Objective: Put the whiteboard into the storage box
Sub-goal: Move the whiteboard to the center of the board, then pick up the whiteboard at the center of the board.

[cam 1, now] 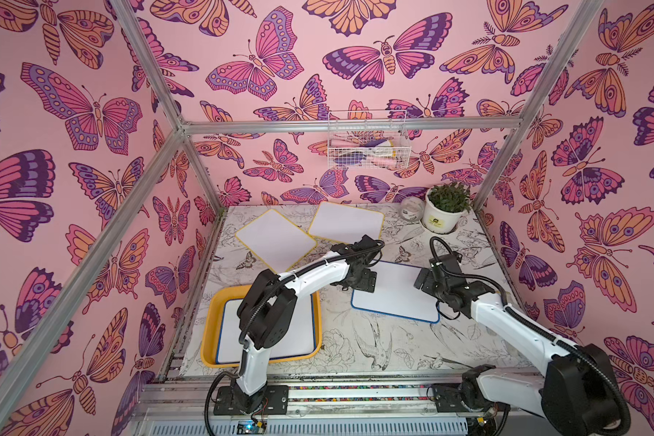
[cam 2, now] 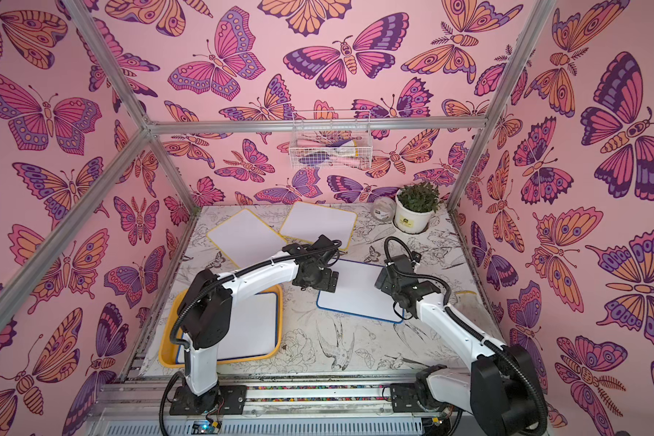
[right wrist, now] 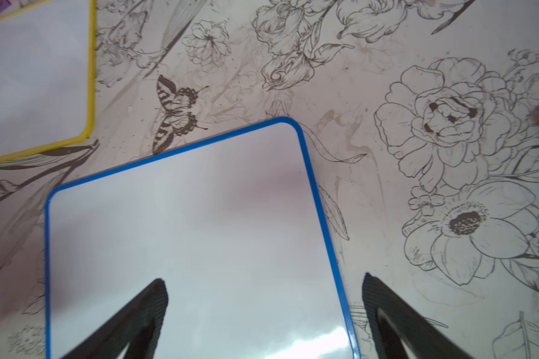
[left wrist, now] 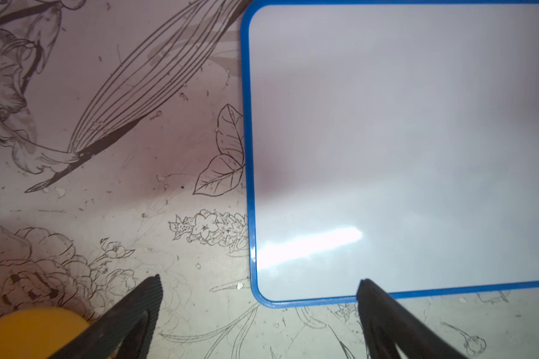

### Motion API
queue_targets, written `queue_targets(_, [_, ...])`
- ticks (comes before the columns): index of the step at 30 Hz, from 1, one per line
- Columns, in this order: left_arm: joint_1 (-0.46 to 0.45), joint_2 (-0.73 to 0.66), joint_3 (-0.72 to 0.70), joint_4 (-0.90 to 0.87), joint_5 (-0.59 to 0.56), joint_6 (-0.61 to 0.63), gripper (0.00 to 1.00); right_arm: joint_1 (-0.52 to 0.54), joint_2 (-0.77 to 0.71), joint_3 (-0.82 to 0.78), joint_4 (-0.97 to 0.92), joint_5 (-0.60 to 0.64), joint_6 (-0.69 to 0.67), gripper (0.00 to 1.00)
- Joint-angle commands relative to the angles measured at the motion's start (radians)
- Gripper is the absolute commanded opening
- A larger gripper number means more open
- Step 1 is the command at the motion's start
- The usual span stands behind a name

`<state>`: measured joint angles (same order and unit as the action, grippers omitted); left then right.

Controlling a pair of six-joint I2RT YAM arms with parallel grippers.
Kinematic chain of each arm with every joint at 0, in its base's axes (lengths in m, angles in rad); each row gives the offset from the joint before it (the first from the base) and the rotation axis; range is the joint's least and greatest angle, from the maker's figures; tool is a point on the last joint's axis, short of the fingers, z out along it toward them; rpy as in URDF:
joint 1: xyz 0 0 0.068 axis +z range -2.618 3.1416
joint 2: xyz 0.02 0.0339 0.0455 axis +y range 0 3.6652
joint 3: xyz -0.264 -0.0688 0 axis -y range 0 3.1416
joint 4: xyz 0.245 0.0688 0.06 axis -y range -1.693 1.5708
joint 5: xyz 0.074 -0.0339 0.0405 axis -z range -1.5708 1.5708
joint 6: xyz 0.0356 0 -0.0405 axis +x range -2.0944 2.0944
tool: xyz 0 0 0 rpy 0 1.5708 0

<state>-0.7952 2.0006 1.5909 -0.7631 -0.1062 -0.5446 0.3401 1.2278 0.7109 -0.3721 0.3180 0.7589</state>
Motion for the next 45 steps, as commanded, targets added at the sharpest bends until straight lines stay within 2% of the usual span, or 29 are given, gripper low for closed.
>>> queue_targets(1, [-0.001, 0.043, 0.043, -0.015, -0.044, -0.021, 1.0, -0.007, 0.032, -0.018, 0.012, 0.094, 0.026, 0.99])
queue_targets(7, [-0.001, 0.109, 0.067, 0.006, -0.03, -0.032, 1.0, -0.007, 0.092, -0.039, 0.077, 0.105, 0.05, 0.99])
queue_targets(20, [-0.007, 0.159, 0.054, 0.087, -0.018, -0.147, 1.0, -0.009, 0.265, -0.045, 0.18, 0.018, 0.072, 0.99])
queue_targets(28, [-0.024, 0.181, 0.023, 0.175, -0.046, -0.181, 1.0, -0.009, 0.283, -0.046, 0.192, -0.017, 0.069, 0.99])
queue_targets(36, [-0.027, 0.22, 0.03, 0.205, 0.017, -0.198, 1.0, -0.008, 0.285, -0.042, 0.193, -0.086, 0.068, 0.99])
queue_targets(45, [-0.03, 0.241, 0.034, 0.232, 0.115, -0.198, 0.99, -0.009, 0.337, -0.021, 0.221, -0.225, 0.084, 0.99])
